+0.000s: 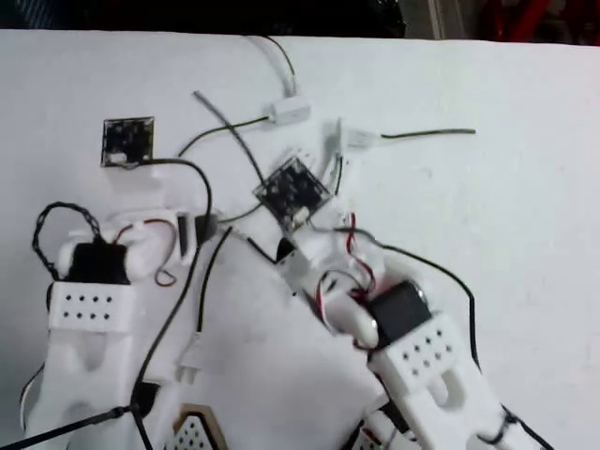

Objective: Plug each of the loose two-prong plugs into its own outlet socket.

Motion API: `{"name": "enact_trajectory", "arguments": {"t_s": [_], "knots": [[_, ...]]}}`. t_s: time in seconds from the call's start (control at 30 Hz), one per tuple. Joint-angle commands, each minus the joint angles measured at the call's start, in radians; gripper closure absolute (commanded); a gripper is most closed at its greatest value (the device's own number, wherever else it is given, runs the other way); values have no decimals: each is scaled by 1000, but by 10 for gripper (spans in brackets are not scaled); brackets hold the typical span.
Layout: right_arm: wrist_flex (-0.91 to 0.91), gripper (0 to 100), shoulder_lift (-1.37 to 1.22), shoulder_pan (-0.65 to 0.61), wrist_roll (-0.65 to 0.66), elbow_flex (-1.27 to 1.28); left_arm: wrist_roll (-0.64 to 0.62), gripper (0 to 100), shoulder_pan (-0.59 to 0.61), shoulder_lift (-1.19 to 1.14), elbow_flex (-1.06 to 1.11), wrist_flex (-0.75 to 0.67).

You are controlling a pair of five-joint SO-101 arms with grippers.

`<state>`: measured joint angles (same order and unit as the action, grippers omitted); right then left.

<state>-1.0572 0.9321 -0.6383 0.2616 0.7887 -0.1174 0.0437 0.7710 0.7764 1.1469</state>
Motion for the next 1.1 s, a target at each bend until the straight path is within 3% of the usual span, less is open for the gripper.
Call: {"name": "enact_trajectory", "arguments": {"t_s": [0.0, 0.3, 0.47, 0.6, 0.7, 0.9, 1.07], "knots": [[21, 981, 117, -54, -2, 15, -78, 714, -90, 33, -43, -58], [140, 981, 191, -82, -2, 158, -81, 714, -225, 64, -51, -75], [156, 981, 191, -82, -2, 181, -77, 710, -232, 245, 28, -81], [156, 981, 189, -82, -2, 183, 34, 711, -328, 401, 153, -118], [154, 981, 189, -81, -2, 183, 48, 710, -371, 473, 239, -147], [150, 981, 189, -76, 0, 189, 98, 710, -352, 470, 256, -155], [154, 981, 191, -8, 0, 206, 101, 710, -191, 470, 253, -198]]}}
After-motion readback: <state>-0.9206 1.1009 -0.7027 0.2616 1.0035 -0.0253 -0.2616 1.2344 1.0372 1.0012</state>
